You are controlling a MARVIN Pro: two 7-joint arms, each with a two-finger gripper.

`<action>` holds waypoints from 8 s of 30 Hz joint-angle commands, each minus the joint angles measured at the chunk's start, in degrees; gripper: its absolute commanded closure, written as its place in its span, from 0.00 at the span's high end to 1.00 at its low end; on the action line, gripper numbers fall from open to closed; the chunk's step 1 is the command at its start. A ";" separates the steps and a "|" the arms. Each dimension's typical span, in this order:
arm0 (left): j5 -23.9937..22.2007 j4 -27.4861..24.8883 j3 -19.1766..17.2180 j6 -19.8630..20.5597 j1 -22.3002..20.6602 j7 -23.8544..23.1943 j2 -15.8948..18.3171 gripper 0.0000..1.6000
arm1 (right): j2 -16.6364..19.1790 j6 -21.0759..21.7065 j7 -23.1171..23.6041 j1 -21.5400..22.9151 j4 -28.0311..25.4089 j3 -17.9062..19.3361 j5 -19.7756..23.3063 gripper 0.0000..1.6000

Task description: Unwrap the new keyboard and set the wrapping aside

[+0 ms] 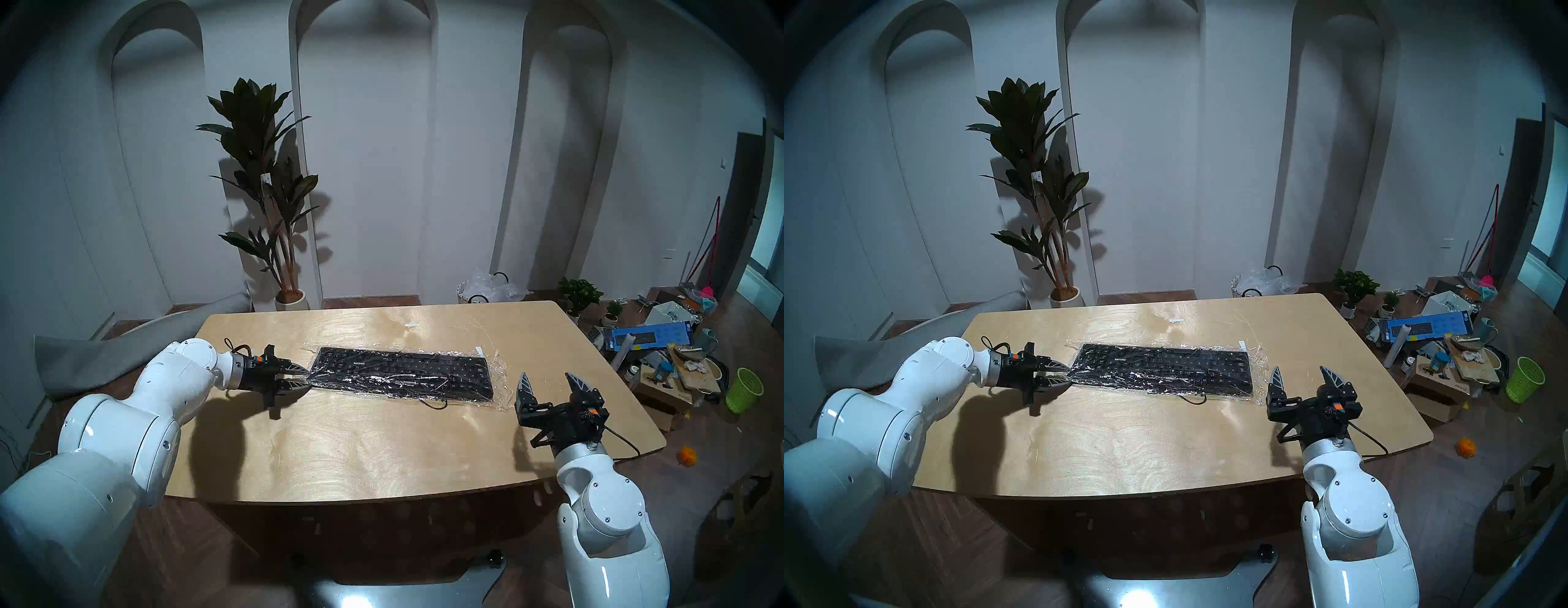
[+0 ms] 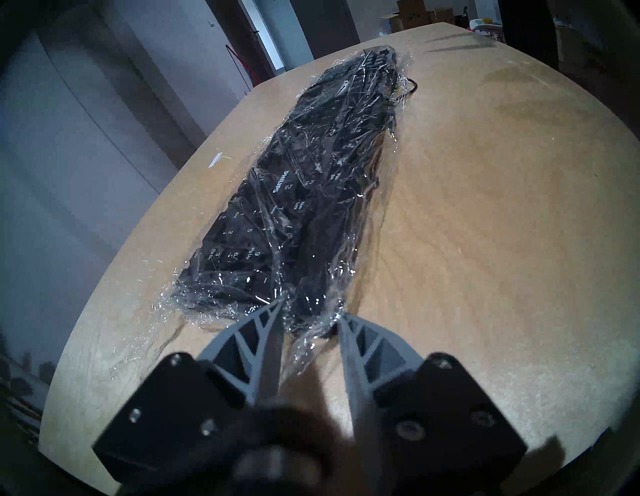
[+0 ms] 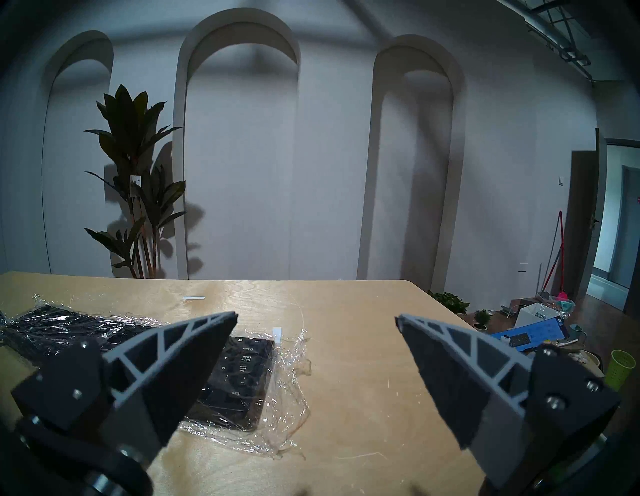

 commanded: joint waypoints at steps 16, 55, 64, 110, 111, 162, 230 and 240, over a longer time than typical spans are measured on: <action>-6.41 3.93 -0.16 6.92 -4.99 -10.25 1.78 0.00 | 0.04 -0.26 0.00 0.38 -0.66 0.00 -0.05 1.00; -35.74 -21.91 -24.34 12.88 -22.63 -10.72 -12.40 0.00 | 0.05 -0.24 0.07 0.95 2.09 0.01 -0.02 1.00; -42.53 -28.95 -29.74 15.02 -26.19 -11.94 -12.19 0.00 | 0.06 -0.33 0.08 1.24 2.24 0.01 -0.03 1.00; -36.01 -29.54 -50.32 20.83 0.81 -16.08 -5.20 0.00 | 0.00 -0.54 0.11 1.24 0.16 0.01 -0.11 1.00; -34.74 -29.98 -49.94 20.17 1.51 -16.77 -5.31 0.00 | 0.00 -0.54 0.11 1.18 0.06 0.01 -0.12 1.00; 3.52 -16.24 -38.07 2.79 5.24 11.00 2.58 0.00 | -0.09 -0.28 -0.01 -0.13 -1.58 0.03 -0.24 1.00; -7.72 -21.39 -33.54 2.16 0.19 -3.34 5.97 1.00 | -0.04 -0.22 0.15 0.49 0.72 0.03 -0.23 1.00; -10.12 -25.50 -30.61 5.94 2.10 -8.96 2.23 1.00 | -0.03 -0.33 0.16 0.84 1.01 0.03 -0.23 1.00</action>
